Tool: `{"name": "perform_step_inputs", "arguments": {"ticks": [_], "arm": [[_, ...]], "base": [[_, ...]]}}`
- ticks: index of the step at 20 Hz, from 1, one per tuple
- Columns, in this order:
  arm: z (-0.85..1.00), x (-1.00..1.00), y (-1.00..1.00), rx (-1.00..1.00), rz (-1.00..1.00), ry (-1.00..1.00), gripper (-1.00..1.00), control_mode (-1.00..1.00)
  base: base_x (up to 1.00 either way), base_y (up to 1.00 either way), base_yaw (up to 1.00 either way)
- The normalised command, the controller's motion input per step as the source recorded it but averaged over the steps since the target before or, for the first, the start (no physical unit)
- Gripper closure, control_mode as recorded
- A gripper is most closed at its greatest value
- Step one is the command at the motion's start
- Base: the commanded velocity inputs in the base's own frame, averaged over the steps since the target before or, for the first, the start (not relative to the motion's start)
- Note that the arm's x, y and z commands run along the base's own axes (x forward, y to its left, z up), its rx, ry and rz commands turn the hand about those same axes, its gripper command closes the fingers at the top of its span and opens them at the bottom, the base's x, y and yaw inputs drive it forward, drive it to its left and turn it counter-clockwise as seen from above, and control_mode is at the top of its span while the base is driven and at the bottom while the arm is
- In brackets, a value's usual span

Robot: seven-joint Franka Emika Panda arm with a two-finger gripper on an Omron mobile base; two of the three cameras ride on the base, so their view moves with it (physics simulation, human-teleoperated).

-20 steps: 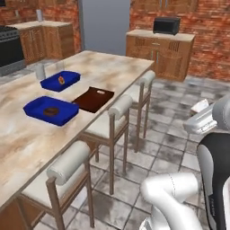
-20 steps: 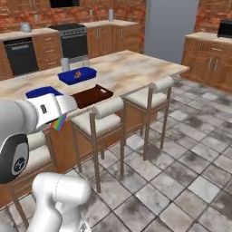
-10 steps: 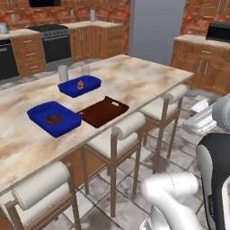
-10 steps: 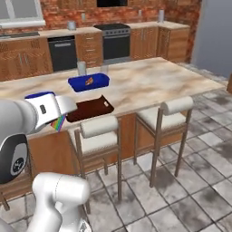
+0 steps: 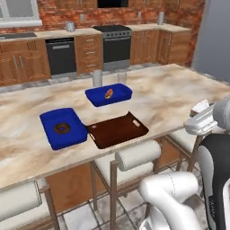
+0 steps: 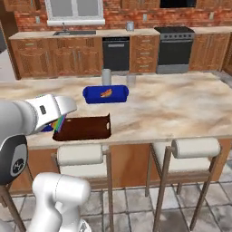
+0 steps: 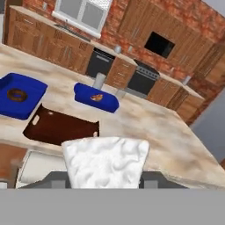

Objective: Take the cakes from the fridge and place them on the empty tray on the dining counter.

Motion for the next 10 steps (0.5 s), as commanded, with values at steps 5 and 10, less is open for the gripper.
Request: {"name": "perform_step_inputs", "arguments": {"ticks": [5, 10], "arm": [[0.0, 0.0, 0.0, 0.0, 0.0, 0.0, 1.0, 1.0], [0.0, 0.0, 0.0, 0.0, 0.0, 0.0, 1.0, 1.0]], "base": [[1.0, -0.4, 0.62], [0.71, -0.01, 0.34]]}}
